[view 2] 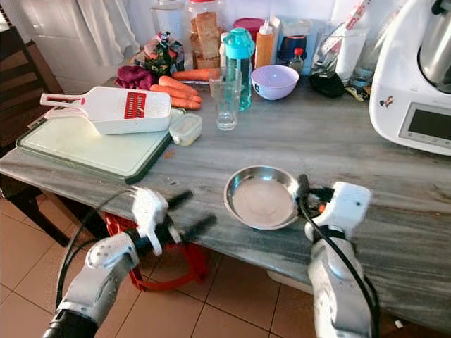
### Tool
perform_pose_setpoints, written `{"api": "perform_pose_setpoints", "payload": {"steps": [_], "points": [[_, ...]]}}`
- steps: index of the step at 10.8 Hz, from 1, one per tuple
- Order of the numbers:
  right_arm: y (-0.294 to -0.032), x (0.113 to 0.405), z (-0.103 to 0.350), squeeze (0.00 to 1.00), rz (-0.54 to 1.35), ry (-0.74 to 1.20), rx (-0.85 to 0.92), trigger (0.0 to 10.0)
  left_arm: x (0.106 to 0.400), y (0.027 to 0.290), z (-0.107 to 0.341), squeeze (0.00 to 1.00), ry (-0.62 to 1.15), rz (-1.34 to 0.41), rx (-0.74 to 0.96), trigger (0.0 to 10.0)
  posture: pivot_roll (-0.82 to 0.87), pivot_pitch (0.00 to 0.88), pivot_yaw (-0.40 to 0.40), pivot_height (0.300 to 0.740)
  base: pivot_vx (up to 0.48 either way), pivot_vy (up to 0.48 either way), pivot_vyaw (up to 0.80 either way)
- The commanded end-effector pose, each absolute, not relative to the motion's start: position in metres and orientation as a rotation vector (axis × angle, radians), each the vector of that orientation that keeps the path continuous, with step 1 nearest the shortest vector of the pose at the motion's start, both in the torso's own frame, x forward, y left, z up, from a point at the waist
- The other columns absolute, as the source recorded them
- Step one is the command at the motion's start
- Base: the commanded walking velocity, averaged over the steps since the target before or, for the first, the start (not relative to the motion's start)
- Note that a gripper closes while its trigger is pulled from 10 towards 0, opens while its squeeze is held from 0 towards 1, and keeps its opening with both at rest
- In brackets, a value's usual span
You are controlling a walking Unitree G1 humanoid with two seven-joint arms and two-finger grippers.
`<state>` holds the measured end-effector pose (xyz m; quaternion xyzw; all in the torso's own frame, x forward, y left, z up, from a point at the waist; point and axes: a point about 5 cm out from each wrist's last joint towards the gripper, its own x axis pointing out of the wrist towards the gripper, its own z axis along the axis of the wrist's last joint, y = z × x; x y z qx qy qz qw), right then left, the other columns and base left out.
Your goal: Setting the table
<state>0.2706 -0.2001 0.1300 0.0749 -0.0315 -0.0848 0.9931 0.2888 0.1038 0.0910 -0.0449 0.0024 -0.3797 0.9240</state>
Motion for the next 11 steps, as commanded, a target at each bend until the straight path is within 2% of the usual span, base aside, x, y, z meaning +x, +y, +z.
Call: {"api": "perform_pose_setpoints", "payload": {"steps": [1,4,6,7,11], "points": [[-0.198,0.266,0.14,1.0,-0.164,-0.098,0.139,10.0,0.295,0.115,0.091,0.0,0.0,-0.659,-0.082,10.0,-0.04,0.041,0.059,0.74,0.0,0.0,0.0],[-0.194,0.252,0.144,1.0,-0.144,-0.101,0.098,10.0,0.297,0.13,0.09,0.0,-0.025,-0.396,-0.065,10.0,-0.05,0.041,0.055,0.74,0.0,0.0,0.0],[-0.197,0.247,0.141,1.0,-0.155,-0.087,0.084,10.0,0.287,0.131,0.083,0.0,-0.017,-0.352,-0.039,10.0,-0.04,0.045,0.056,0.74,0.0,0.0,0.0],[-0.193,0.247,0.139,0.0,-0.14,-0.079,0.08,10.0,0.285,0.135,0.082,0.0,-0.023,-0.323,-0.004,10.0,-0.04,0.045,0.062,0.74,0.0,0.0,0.0],[-0.187,0.248,0.136,0.0,-0.124,-0.056,0.087,10.0,0.284,0.131,0.08,0.0,-0.009,-0.336,0.036,10.0,-0.04,0.053,0.062,0.74,0.0,0.0,-0.1]]}}
